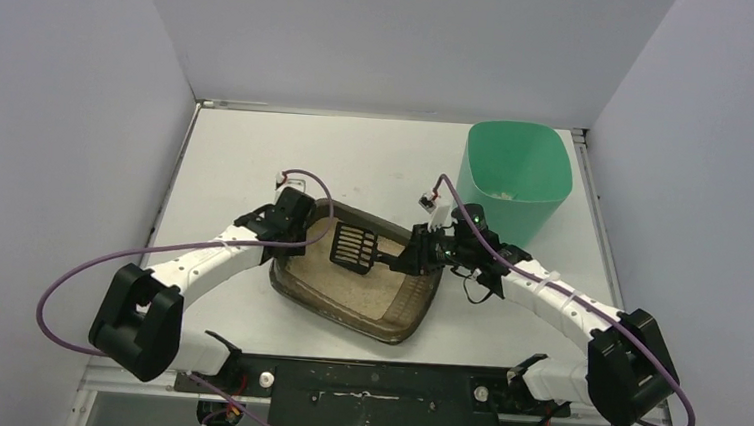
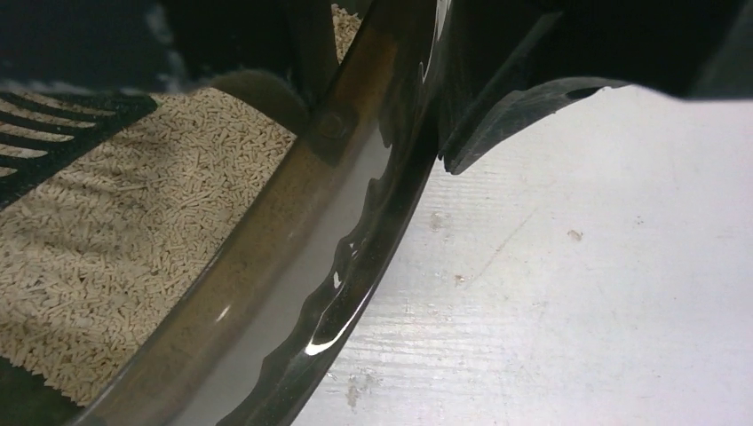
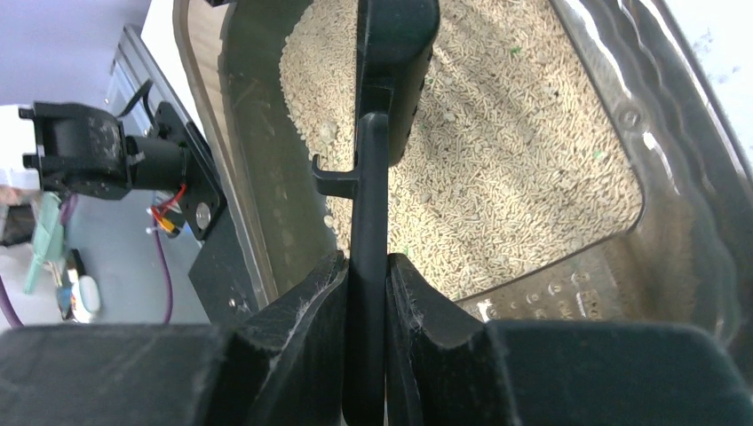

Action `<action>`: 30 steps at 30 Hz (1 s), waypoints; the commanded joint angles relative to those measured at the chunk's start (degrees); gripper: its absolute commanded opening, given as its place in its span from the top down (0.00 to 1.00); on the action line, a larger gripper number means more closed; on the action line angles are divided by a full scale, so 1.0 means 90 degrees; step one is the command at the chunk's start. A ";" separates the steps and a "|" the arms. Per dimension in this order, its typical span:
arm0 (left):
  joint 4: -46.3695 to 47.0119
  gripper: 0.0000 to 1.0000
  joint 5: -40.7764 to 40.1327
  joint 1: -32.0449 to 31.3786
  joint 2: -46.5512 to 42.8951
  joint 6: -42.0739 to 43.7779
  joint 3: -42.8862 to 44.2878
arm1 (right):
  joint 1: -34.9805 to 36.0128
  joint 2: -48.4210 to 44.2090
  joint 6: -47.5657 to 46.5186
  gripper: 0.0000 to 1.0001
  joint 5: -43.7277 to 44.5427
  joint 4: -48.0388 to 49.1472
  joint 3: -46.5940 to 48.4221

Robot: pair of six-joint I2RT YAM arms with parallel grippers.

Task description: Clean the litter box

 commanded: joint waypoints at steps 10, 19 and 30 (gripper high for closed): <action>0.0809 0.88 -0.0065 0.0145 0.1003 0.0250 0.1620 | -0.0167 0.0718 0.2062 1.00 0.0158 0.2796 -0.0390; 0.1003 0.92 -0.0484 0.0192 0.1483 0.1360 0.2369 | -0.0154 0.1541 0.2050 1.00 0.0369 0.3035 0.0181; 0.1366 0.58 -0.1073 0.0204 0.1365 0.1923 0.2179 | -0.0155 0.2438 0.2009 0.94 0.0821 0.3074 0.1017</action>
